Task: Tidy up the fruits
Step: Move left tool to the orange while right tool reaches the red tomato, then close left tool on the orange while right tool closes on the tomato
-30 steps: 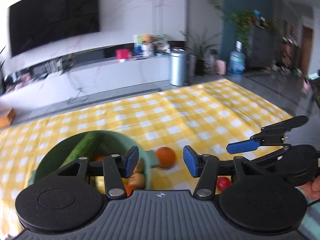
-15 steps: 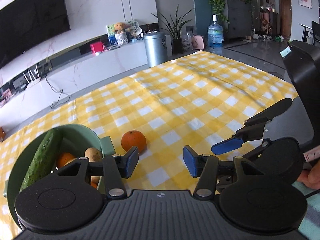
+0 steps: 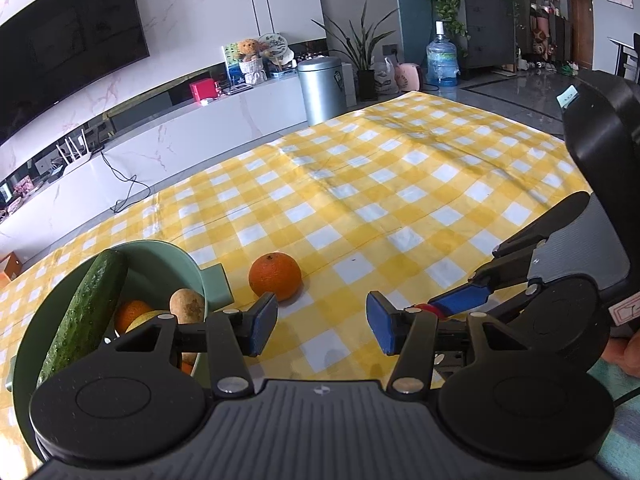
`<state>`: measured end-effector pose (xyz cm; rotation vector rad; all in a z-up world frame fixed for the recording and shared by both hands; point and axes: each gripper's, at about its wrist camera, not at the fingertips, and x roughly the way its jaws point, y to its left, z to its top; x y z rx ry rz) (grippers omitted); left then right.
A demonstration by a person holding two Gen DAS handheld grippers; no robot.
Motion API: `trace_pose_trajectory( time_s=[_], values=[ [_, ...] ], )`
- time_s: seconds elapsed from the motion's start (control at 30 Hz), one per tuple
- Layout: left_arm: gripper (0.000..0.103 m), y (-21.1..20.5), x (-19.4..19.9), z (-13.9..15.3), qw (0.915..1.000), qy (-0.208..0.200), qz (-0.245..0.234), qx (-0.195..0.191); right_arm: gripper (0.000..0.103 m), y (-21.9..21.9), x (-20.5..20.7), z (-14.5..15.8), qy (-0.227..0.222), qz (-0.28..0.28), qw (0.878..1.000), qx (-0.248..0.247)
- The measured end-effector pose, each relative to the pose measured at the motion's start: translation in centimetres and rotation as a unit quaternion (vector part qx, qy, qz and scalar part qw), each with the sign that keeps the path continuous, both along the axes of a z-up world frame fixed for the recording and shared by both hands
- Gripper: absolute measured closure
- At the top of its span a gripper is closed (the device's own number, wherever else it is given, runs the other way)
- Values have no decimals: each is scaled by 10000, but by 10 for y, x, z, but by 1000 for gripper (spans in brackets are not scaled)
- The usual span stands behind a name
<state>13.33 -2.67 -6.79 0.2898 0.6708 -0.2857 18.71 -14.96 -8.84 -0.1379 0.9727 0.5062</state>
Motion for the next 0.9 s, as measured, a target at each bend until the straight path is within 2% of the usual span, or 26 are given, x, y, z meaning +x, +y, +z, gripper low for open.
trace_pose_trajectory(
  time_s=[0.2, 0.37, 0.47, 0.57, 0.7, 0.8, 0.9],
  values=[
    [42, 1, 5, -1, 9998, 92, 173, -39, 79, -4, 4, 0, 72, -50, 9999, 134],
    [42, 5, 14, 6, 9988, 162, 431, -136, 79, -25, 18, 0, 351, -514, 9957, 680],
    [42, -3, 19, 7, 9988, 114, 440, 189, 79, -42, 29, 1, 472, -924, 9889, 1063],
    [42, -18, 28, 5, 9973, 136, 250, 681, 79, -55, 35, 4, 402, -1256, 9829, 1284],
    [42, -41, 46, -2, 9884, 202, 31, 1507, 79, -63, 38, 7, 263, -1420, 9795, 1408],
    [42, -46, 66, -11, 9834, 449, 33, 1759, 79, -67, 40, 7, 252, -1489, 9771, 1500],
    [42, -45, 86, -19, 9796, 784, 69, 1848, 79, -72, 42, 8, 298, -1519, 9747, 1613]
  ],
)
